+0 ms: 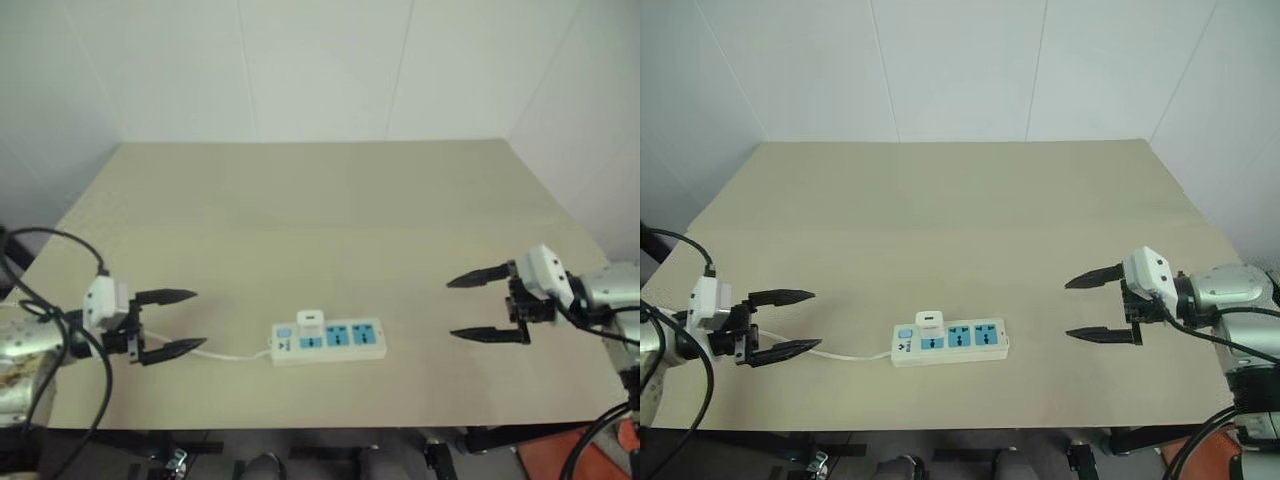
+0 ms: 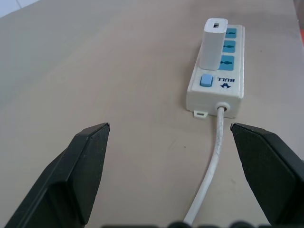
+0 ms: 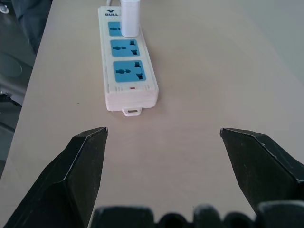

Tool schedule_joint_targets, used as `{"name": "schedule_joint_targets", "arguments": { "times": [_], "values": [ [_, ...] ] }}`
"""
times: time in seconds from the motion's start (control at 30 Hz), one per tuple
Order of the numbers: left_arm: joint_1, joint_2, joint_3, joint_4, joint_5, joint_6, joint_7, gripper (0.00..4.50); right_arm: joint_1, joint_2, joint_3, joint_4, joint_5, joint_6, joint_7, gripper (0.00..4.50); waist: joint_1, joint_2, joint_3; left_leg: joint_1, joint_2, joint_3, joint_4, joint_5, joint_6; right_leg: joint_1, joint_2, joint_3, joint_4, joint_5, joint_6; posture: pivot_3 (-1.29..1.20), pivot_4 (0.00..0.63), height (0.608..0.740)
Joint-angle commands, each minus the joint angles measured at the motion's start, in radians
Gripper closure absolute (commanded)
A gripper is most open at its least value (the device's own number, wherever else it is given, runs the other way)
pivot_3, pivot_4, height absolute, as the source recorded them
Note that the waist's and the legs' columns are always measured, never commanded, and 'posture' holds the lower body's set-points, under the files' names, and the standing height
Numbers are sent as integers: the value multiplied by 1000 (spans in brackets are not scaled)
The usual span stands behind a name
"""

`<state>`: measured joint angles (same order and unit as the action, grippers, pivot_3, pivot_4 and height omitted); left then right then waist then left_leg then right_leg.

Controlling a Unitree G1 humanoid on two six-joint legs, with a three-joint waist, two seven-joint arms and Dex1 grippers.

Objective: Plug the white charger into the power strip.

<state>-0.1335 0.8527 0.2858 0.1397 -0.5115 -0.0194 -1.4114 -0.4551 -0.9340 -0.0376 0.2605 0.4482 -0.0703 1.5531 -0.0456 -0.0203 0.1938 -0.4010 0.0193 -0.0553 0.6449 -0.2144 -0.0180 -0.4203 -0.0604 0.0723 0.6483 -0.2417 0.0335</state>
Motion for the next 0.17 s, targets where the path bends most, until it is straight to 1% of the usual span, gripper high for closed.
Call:
{"name": "schedule_joint_targets", "arguments": {
  "times": [0.03,0.17],
  "values": [
    [3,-31,-4,-42,-12,-23,11,58,10,20,-26,-63,35,19,4,0,0,0,0,0,0,0,0,0,0,0,0,0,0,0,0,0,150,740],
    [-12,-89,-27,-51,-9,-39,26,58,15,74,-12,-113,42,45,-17,0,0,0,0,1,0,0,0,0,0,1,0,0,1,0,0,0,150,740]
  ]
}}
